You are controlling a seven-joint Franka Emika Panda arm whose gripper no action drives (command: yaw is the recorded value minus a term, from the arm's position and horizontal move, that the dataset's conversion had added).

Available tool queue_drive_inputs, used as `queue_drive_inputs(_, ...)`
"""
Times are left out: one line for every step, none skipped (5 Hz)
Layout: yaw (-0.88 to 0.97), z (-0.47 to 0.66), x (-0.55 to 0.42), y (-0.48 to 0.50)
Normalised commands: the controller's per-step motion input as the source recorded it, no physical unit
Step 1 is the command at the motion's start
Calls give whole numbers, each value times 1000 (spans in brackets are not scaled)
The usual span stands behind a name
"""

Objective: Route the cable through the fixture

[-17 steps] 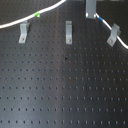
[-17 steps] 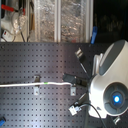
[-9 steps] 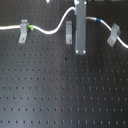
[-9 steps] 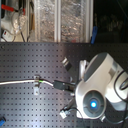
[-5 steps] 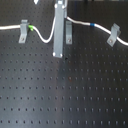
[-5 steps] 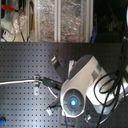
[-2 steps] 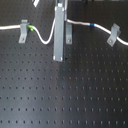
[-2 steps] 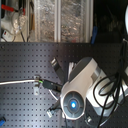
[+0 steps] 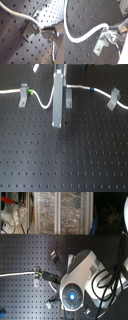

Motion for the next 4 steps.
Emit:
queue_drive_inputs(0,199,-153,293)
queue_drive_inputs(0,129,-108,12)
queue_drive_inputs(0,0,-106,33)
queue_drive_inputs(-54,384,-59,8)
